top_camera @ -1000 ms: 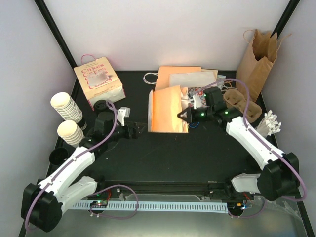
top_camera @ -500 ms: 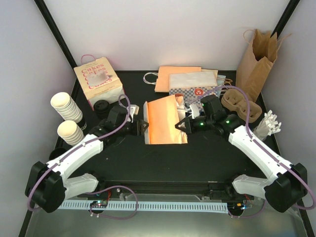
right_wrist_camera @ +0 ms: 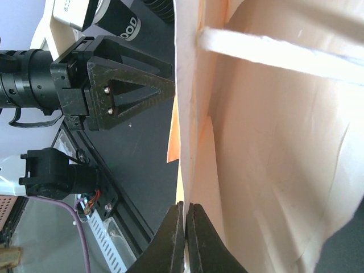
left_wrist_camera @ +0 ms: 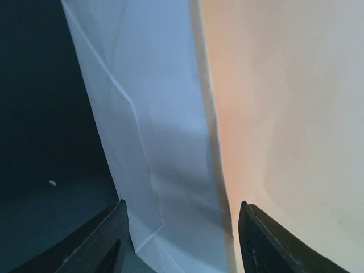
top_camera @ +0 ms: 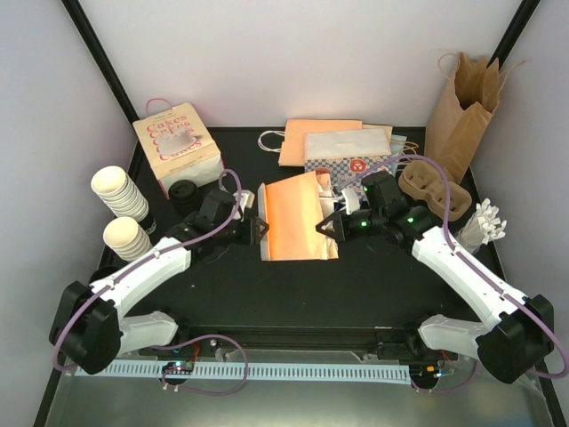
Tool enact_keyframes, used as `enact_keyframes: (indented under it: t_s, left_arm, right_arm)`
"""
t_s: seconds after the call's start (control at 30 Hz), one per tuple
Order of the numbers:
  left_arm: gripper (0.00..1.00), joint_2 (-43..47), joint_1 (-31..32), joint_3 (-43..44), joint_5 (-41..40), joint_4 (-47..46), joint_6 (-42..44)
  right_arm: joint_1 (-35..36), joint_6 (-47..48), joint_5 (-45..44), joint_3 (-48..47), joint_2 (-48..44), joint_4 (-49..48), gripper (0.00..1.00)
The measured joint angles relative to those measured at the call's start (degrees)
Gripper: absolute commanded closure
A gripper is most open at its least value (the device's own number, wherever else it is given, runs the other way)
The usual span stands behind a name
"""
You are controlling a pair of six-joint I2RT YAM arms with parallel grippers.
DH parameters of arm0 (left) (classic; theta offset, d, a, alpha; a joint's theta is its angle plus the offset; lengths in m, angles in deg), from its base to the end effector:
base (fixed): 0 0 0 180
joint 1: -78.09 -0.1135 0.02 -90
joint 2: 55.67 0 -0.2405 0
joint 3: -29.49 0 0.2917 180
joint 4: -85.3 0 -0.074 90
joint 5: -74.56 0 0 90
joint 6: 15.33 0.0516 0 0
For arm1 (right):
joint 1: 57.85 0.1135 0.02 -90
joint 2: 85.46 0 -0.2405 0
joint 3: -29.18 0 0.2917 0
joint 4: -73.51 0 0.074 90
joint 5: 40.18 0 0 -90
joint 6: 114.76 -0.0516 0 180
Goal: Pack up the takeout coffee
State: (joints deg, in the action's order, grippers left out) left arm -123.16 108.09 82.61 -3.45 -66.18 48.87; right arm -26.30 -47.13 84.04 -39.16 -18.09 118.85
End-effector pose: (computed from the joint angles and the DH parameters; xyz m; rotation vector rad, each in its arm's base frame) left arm 0.2559 -0.1601 0.1786 0.1988 2.4066 -0.7160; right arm 0.2426 0.1830 0.2588 -0.5129 2.4196 1.1408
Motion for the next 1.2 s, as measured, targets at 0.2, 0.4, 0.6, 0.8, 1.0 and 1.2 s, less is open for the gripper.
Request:
enact_keyframes:
  t_s: [0.2,0.4,0.6,0.8,1.0,1.2]
  left_arm:
    - [0.63,-0.94,0.11,0.76,0.02,0.02,0.11]
    - [0.46,-2.43,0.42,1.11,0.09,0.15,-0.02]
    - [0.50,-4.17,2.75,3.89,-0.48,0.98,0.13]
    - [0.80,-5.31,3.45,4.76,-3.34,2.99,-0.11]
    - [0.89,-4.87,3.48,5.20,-6.67,4.79,-0.07]
    - [0.98,-2.97,2.99,5.18,-7.26,6.80,0.13]
  right_arm:
    - [0.00,0.00,-0.39,0.22,0.00,-0.02,0.96]
    - [0.00,0.00,-0.70,0.81,-0.17,-0.02,0.96]
    - [0.13,0.02,-0.83,0.94,-0.39,-0.02,0.96]
    - [0.26,0.00,-1.51,1.44,-0.96,0.02,0.97]
    - [0.28,0.02,-4.76,1.46,-1.81,1.16,0.97]
    - [0.31,-0.09,-10.32,1.42,-3.63,3.65,0.96]
